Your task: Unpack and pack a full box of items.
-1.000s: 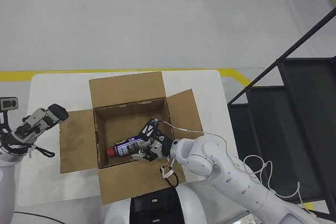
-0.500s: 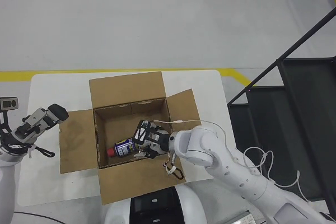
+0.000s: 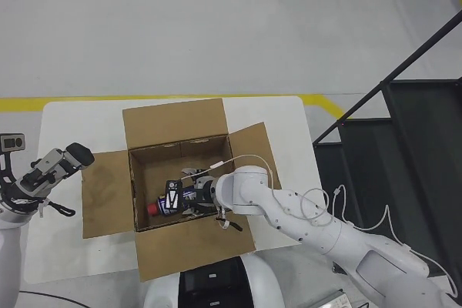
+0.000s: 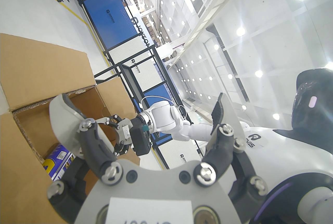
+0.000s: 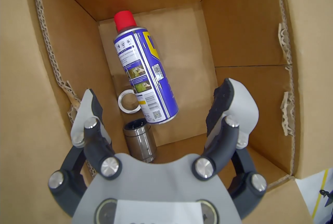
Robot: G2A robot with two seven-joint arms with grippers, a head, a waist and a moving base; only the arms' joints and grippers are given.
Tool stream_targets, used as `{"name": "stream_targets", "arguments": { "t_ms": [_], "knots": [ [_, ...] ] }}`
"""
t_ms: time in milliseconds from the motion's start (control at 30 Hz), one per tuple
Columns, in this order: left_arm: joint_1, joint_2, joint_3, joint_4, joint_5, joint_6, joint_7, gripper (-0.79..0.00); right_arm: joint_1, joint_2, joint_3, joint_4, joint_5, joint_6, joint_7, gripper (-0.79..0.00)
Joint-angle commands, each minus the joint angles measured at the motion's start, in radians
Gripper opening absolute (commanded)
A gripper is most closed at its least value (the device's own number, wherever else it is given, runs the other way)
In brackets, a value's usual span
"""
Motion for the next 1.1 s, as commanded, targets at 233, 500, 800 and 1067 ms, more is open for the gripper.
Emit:
{"name": "stream_targets", "arguments": {
  "t_ms": [233,500,800,1067],
  "knots": [
    [0.000,0.000,0.000,0.000,0.000,0.000,0.000,0.000,-0.001,0.001,0.001,-0.001,0.000,0.000,0.002,0.000],
    [0.000,0.000,0.000,0.000,0.000,0.000,0.000,0.000,0.058,-0.028,-0.041,0.059,-0.033,-0.024,0.002,0.000],
    [0.000,0.000,0.000,0.000,0.000,0.000,0.000,0.000,0.218,-0.144,-0.173,0.319,0.039,-0.128,-0.051,0.000],
    [0.000,0.000,0.000,0.000,0.000,0.000,0.000,0.000,0.291,-0.246,-0.259,0.533,0.060,-0.188,-0.110,0.000]
  ]
}}
